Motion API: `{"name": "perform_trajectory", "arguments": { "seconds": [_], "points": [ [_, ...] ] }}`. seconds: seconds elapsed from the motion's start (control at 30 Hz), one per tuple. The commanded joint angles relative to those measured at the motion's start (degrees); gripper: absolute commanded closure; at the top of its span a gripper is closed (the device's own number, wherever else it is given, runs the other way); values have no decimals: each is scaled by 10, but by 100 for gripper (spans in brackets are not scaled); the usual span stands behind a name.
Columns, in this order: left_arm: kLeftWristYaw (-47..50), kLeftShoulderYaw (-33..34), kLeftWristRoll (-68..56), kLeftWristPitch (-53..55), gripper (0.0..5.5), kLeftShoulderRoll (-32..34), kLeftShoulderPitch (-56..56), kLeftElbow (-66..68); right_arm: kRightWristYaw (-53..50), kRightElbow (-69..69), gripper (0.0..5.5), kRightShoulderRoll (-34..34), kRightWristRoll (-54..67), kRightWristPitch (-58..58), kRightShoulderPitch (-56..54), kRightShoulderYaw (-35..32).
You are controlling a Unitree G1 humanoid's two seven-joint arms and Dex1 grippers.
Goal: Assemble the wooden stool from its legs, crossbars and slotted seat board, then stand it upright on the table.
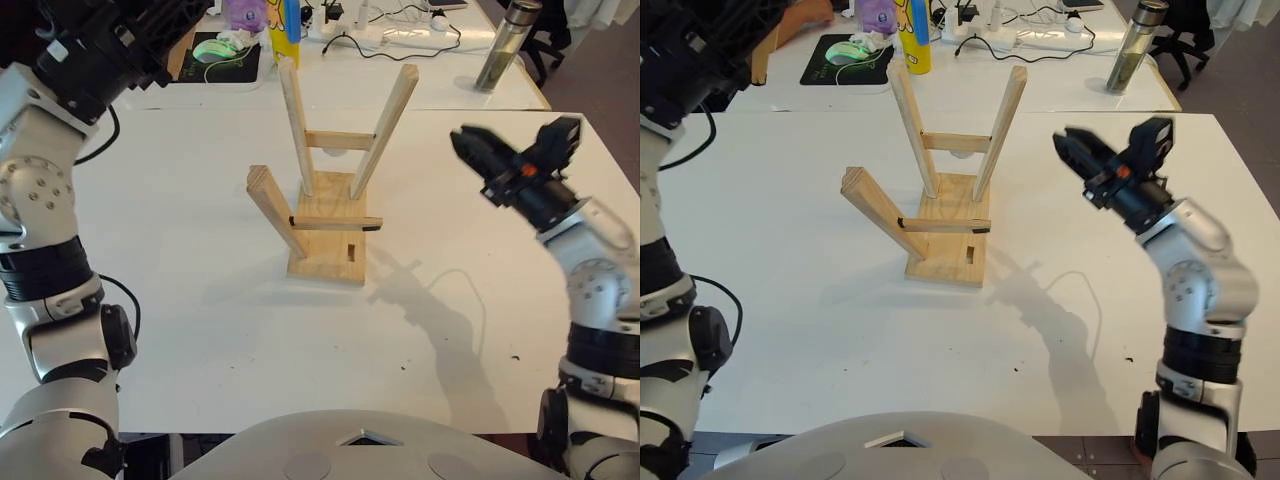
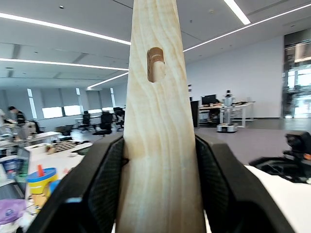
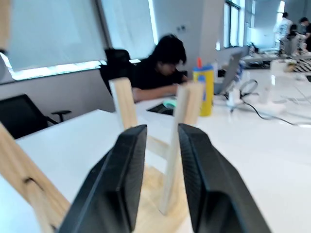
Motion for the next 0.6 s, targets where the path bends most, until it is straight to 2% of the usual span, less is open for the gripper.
{"name": "perform_trajectory", "arguments": {
  "seconds": [0.03, 0.2, 0.37, 0.6],
  "points": [
    [-102, -74, 2, 36, 344, 24, -71, 32, 3, -12, 352, -12, 73, 56, -88, 9],
    [-207, -160, 15, 65, 344, 6, -124, 76, 15, 21, 280, 1, 82, 70, -167, 44],
    [-264, -206, 44, 56, 344, -11, -127, 106, 26, 10, 223, 12, 117, 101, -173, 60],
    [-277, -200, 46, 67, 344, -25, -115, 107, 34, 1, 223, 8, 151, 123, -148, 43]
  ]
}}
